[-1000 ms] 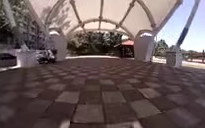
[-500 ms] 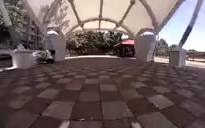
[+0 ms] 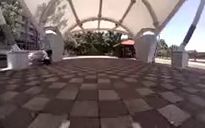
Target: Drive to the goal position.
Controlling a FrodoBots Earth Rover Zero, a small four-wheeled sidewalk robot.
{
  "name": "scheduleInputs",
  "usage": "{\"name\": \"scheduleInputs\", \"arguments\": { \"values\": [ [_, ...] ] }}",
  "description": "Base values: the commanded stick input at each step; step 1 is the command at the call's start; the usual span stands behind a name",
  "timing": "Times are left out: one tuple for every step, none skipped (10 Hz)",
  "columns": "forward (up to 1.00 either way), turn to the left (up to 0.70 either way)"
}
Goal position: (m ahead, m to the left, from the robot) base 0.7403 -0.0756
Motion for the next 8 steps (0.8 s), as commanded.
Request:
{"name": "scheduleInputs", "arguments": {
  "values": [
    [0.70, 0.00],
    [0.70, 0.00],
    [0.70, 0.00],
    [0.70, 0.00],
    [0.70, 0.00],
    [0.70, 0.00],
    [0.70, 0.00],
    [0.70, 0.00]
  ]
}}
